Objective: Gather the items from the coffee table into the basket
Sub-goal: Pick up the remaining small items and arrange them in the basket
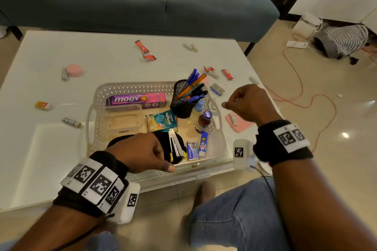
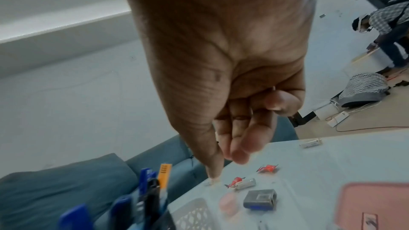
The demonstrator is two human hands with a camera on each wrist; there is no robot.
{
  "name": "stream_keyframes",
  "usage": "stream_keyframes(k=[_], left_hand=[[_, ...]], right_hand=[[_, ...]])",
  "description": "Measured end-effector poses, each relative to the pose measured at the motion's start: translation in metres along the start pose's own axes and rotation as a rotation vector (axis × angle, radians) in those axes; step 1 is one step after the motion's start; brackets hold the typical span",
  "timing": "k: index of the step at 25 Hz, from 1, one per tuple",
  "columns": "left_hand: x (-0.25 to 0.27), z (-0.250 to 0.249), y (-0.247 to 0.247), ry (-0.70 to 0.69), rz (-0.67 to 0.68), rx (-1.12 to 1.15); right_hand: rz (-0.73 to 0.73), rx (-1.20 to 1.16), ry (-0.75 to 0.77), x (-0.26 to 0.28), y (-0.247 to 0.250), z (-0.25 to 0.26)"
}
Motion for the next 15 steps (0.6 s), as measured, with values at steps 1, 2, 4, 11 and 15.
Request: stream_keyframes(k=[1,2,4,11,15], left_hand=[[0.000,0.000,0.000,-0.003,-0.002,0.002],[0.000,0.000,0.000,-0.006,-0.004,0.001],[-0.001,0.001,-0.001,-0.008,-0.002,0.006],[-0.003,0.005,-0.002,0.002,0.007,0.034],[-0.003,0.006,-0.003,0.014,0.000,0.029]], right_hand=[[-0.042,-0.006,0.013,-0.017,0.008,0.001],[-0.073,-0.001,0.028,-0.036,0.012,0.002],[-0.087,0.041,0.055,-0.075,0.008,0.004],[0.110,0.240,0.055,-0.149,-0.053,-0.010],[0.091,0.158,0.047,-0.154,-0.066,-0.014]])
Point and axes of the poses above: each hand's wrist, its own x-axis away from the middle knuckle, its own y-axis out of the back of the hand, z = x × y, the point moved 8 cm from there along -x, towards the middle knuckle
